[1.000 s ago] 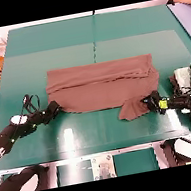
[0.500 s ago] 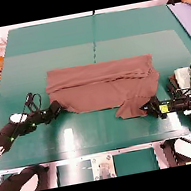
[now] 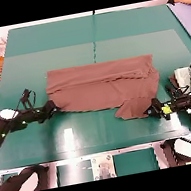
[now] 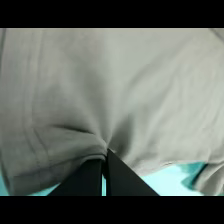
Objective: Fold the shirts.
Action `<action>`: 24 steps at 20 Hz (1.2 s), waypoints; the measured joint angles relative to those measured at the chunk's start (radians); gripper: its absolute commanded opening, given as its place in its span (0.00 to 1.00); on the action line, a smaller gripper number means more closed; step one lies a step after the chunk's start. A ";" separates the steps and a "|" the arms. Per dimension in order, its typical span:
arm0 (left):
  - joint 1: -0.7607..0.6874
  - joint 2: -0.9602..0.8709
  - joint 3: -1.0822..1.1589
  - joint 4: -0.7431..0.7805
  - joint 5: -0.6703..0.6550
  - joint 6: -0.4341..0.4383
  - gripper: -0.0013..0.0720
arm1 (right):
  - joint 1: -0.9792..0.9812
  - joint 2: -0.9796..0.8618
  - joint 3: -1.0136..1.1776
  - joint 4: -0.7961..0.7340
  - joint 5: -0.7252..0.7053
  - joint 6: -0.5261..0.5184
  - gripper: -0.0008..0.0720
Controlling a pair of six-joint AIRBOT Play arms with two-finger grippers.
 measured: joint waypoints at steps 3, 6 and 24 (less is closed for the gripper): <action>0.025 0.004 0.016 0.072 -0.073 -0.017 0.05 | 0.000 0.002 0.019 0.026 0.039 -0.001 0.04; 0.035 0.005 0.023 0.116 -0.124 -0.024 0.05 | 0.000 0.014 0.027 0.037 0.056 -0.001 0.03; 0.041 0.005 0.297 0.376 -0.461 -0.094 0.05 | 0.007 0.341 0.248 -0.029 0.136 0.209 0.03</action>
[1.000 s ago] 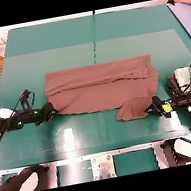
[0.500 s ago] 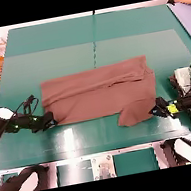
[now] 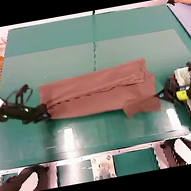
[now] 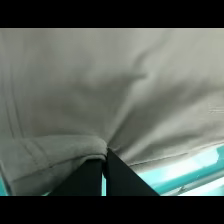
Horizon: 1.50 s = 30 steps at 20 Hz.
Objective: Fold the shirts.
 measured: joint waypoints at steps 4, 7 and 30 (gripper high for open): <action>0.000 -0.060 0.169 0.001 0.002 -0.005 0.05 | 0.044 -0.092 0.143 0.057 -0.084 0.000 0.03; 0.000 -0.172 0.271 -0.008 0.023 -0.005 0.05 | 0.105 -0.230 0.243 0.076 -0.179 -0.006 0.04; 0.114 -0.582 0.755 -0.265 0.011 0.090 0.94 | -0.025 -0.962 0.727 0.074 -0.132 -0.309 0.94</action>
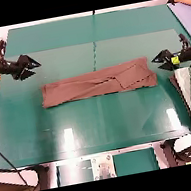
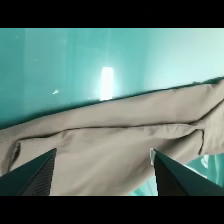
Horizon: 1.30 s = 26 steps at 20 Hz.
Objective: Fold the shirts.
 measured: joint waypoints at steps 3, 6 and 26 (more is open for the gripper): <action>-0.040 0.000 0.008 -0.003 -0.011 0.000 0.94 | -0.008 -0.096 0.040 0.077 0.070 -0.068 0.94; -0.105 0.000 0.010 -0.004 -0.003 0.000 0.94 | 0.028 -0.179 0.094 0.136 0.130 -0.105 0.91; -0.652 -0.221 0.010 -0.003 0.339 0.021 0.05 | 0.134 0.050 0.147 0.159 0.334 -0.114 0.03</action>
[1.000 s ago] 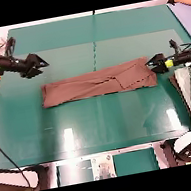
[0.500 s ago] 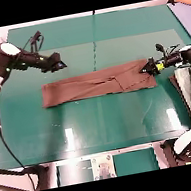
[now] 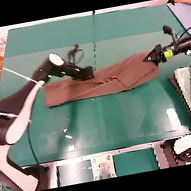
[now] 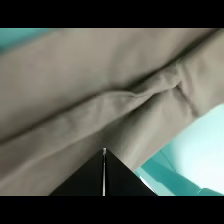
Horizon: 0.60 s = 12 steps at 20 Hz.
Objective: Fold the shirts.
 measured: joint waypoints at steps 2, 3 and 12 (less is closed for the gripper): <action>-0.058 -0.040 0.003 -0.006 0.035 -0.008 0.05 | 0.028 0.083 0.000 0.014 0.031 0.016 0.03; -0.080 -0.057 0.004 -0.014 0.053 -0.012 0.05 | 0.044 0.120 0.000 0.021 0.043 0.027 0.03; -0.146 -0.127 0.051 -0.038 0.045 -0.041 0.05 | 0.153 0.284 0.000 0.041 0.071 0.065 0.04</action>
